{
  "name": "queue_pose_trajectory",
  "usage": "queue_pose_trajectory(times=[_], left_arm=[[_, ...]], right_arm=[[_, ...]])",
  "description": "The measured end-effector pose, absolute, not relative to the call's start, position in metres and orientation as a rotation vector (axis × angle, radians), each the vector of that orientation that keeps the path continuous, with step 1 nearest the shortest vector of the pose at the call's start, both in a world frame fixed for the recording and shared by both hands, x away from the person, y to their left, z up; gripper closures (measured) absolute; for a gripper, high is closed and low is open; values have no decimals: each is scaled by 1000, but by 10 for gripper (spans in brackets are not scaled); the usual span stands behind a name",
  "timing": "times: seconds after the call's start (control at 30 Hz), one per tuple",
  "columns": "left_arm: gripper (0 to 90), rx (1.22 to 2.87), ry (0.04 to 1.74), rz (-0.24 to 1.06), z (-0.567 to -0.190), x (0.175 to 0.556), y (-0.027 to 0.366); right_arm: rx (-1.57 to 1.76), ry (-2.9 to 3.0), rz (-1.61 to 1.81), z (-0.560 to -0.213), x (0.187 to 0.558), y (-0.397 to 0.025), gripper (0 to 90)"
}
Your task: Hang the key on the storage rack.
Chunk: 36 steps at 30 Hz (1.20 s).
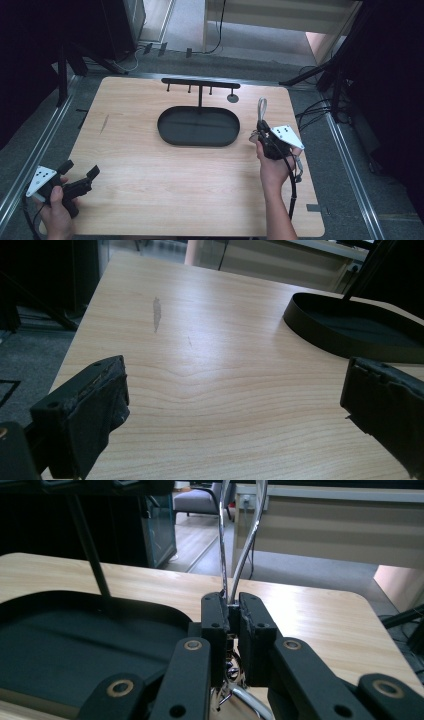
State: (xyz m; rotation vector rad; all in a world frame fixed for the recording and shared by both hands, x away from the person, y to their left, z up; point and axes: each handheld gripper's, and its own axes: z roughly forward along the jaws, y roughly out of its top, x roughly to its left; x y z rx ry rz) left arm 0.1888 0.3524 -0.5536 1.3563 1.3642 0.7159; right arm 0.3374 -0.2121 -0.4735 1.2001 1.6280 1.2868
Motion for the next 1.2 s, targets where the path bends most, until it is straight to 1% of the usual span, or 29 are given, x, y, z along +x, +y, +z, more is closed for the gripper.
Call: queue_pose_trajectory(times=[0.7, 1.2], left_arm=[[0, 1353, 1362, 711, -554, 189, 353], [0, 1346, 1361, 707, -554, 189, 353]], right_arm=[[1113, 1642, 1363, -458, 350, -153, 831], [1074, 1677, 1402, -460, 358, -111, 831]])
